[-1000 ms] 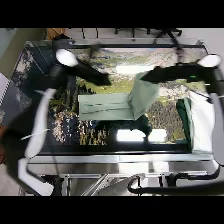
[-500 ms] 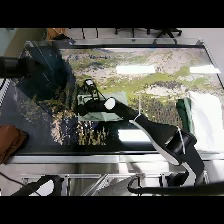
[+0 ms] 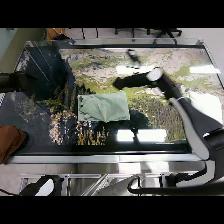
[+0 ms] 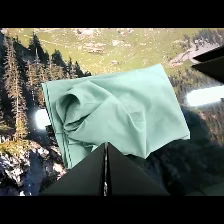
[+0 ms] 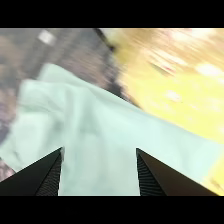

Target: Fold the shirts.

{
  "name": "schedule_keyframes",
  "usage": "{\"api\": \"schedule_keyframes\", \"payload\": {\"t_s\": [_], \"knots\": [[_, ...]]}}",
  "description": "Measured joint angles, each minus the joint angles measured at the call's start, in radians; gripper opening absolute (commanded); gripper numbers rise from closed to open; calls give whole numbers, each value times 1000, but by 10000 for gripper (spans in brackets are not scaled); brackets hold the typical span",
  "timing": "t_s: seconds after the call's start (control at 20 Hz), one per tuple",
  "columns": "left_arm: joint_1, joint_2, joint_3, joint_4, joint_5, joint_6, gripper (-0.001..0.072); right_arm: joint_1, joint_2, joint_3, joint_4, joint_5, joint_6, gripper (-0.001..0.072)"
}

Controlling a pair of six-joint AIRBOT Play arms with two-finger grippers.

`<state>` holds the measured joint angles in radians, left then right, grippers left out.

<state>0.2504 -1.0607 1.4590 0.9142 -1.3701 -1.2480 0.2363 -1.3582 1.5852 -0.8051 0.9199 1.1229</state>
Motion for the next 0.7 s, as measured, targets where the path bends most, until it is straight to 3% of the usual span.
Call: {"api": "schedule_keyframes", "payload": {"t_s": [0.05, 0.1, 0.3, 0.55, 0.6, 0.65, 0.7], "knots": [[2, 6, -4, 0, -1, 0, 20, -56, -7, -1, -13, 59, 21, 660], [3, 12, -7, 0, -4, 0, 21, -97, -23, -2, -25, 107, 38, 679], [5, 21, -13, 0, -29, 2, 21, -156, -129, -3, -40, 252, 68, 679], [5, 23, -14, 0, -40, 3, 21, -109, -263, -2, 66, 296, 56, 678], [5, 23, -14, 0, -41, 3, 20, -98, -280, -2, 98, 297, 47, 658], [5, 23, -14, 0, -43, 3, 20, -87, -296, -2, 134, 298, 39, 525], [5, 23, -14, 0, -43, 3, 20, -75, -312, -2, 155, 293, 27, 269]]}}
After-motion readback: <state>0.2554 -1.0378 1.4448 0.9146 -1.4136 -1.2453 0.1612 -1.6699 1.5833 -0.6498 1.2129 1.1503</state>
